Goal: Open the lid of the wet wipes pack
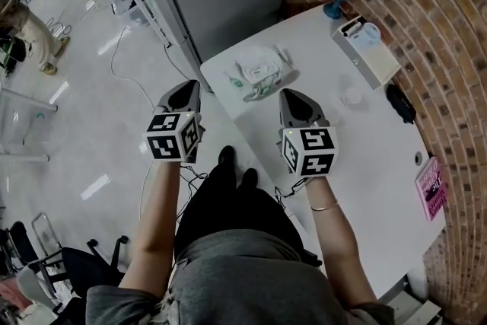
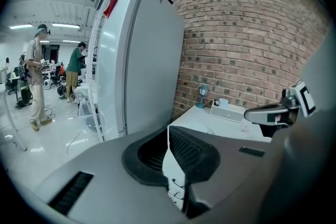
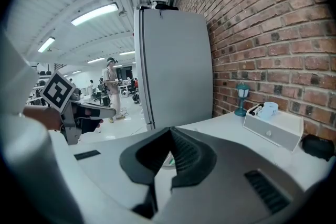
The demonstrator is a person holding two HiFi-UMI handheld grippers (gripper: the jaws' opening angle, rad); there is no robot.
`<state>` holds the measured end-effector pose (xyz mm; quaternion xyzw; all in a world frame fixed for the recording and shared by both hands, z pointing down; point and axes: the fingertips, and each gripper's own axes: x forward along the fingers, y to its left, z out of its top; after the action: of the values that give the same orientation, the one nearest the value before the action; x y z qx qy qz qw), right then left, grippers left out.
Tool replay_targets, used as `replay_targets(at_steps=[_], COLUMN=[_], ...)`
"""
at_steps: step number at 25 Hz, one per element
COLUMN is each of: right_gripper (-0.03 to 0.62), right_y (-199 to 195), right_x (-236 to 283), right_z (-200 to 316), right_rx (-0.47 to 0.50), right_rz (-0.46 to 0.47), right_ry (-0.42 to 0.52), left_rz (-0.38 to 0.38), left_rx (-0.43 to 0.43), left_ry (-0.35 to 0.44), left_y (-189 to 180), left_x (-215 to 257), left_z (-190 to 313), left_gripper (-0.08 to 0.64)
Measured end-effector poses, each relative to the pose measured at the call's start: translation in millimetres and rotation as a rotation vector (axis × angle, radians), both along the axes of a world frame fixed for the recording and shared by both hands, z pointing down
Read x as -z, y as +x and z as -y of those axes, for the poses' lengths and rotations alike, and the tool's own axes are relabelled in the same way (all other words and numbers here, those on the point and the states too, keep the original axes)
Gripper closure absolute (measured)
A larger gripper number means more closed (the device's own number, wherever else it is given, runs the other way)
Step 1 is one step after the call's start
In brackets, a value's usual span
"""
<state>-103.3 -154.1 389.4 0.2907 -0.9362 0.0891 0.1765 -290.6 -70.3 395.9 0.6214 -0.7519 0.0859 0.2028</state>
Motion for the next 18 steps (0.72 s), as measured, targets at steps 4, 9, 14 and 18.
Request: replay_targets(at_steps=[4, 9, 14, 18], right_gripper=[0.589, 0.589, 0.589, 0.589], right_y=[0.3, 0.0, -1.6, -2.4], right_x=[-0.8, -1.5, -2.1, -1.9], right_z=[-0.5, -1.3, -2.2, -3.7], right_rx=[0.005, 0.010, 0.017, 0.028], right_rz=[-0.010, -0.014, -0.016, -0.014], right_ry=[0.001, 0.001, 0.002, 0.000], left_rz=[-0.002, -0.008, -0.015, -0.016], left_rx=[0.000, 0.001, -0.003, -0.005], left_ry=[0.001, 0.003, -0.003, -0.007], left_y=[1.8, 3.1, 5.9, 8.5], left_x=[-0.4, -1.3, -3.8, -4.9], left_z=[-0.5, -0.6, 0.0, -0.1], left_gripper=[0.532, 0.532, 0.532, 0.532])
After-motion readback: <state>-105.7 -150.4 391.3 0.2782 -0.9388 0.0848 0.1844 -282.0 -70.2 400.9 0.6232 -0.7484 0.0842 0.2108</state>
